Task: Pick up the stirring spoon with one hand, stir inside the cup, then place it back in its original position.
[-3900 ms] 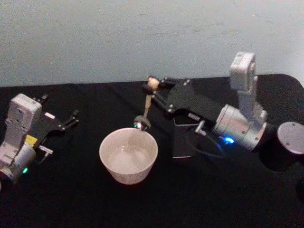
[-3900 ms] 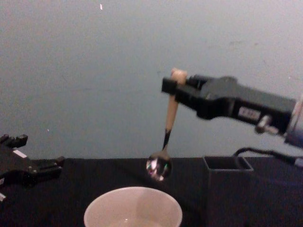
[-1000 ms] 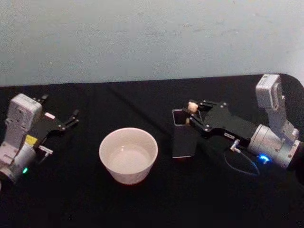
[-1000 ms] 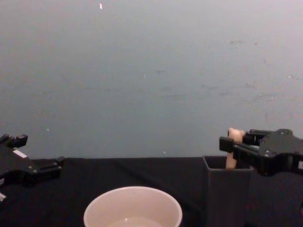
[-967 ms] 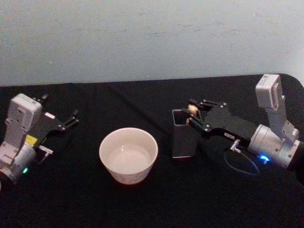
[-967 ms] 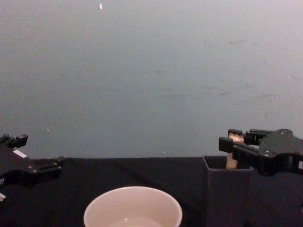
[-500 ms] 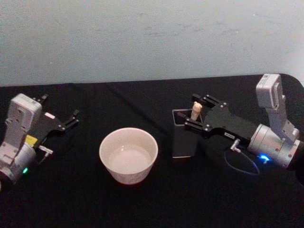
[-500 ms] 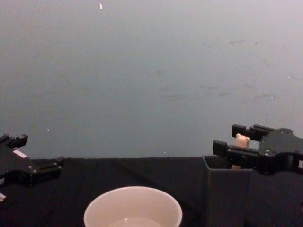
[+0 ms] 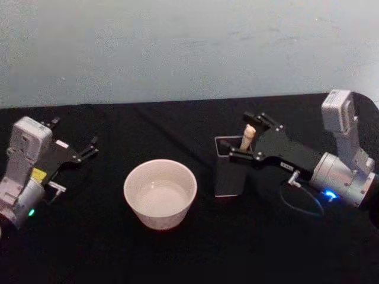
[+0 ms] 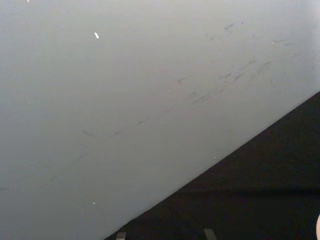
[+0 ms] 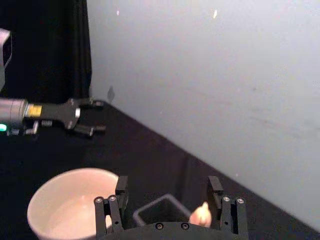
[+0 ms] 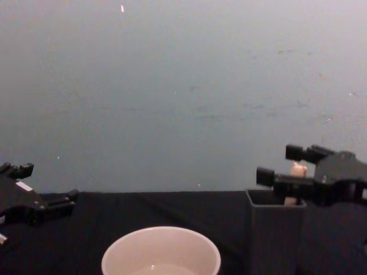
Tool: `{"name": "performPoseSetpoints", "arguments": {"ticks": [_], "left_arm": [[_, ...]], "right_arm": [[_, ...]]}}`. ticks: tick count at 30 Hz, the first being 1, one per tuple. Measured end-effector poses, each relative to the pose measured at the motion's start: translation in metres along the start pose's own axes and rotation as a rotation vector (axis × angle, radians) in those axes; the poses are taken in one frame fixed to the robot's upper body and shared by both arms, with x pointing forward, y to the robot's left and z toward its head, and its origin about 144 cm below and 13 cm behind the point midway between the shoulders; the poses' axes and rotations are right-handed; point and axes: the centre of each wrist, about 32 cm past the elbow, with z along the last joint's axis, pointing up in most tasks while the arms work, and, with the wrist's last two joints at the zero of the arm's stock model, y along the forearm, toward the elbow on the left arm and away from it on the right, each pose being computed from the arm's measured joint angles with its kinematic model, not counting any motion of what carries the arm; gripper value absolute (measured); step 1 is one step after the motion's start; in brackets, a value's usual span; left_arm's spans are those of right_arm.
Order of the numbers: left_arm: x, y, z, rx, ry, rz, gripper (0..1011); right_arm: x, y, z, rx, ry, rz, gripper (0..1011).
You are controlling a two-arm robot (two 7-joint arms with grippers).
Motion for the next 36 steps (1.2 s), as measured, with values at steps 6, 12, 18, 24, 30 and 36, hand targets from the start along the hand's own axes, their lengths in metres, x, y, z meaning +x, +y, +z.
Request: {"name": "performPoseSetpoints", "arguments": {"ticks": [6, 12, 18, 24, 30, 36], "left_arm": [[0.000, 0.000, 0.000, 0.000, 0.000, 0.000, 1001], [0.000, 0.000, 0.000, 0.000, 0.000, 0.000, 1002], [0.000, 0.000, 0.000, 0.000, 0.000, 0.000, 1001], [0.000, 0.000, 0.000, 0.000, 0.000, 0.000, 1001], [0.000, 0.000, 0.000, 0.000, 0.000, 0.000, 1001], [0.000, 0.000, 0.000, 0.000, 0.000, 0.000, 1001]], "right_arm": [[0.005, -0.001, 0.016, 0.098, -0.001, -0.062, 1000], [0.008, -0.007, 0.024, 0.149, -0.011, -0.241, 1000], [0.004, -0.009, 0.011, 0.089, -0.010, -0.406, 1000], [-0.005, -0.010, -0.012, -0.016, 0.023, -0.499, 1000], [-0.013, -0.009, -0.028, -0.086, 0.047, -0.506, 1000], [-0.015, -0.008, -0.033, -0.114, 0.054, -0.500, 1000]]}}
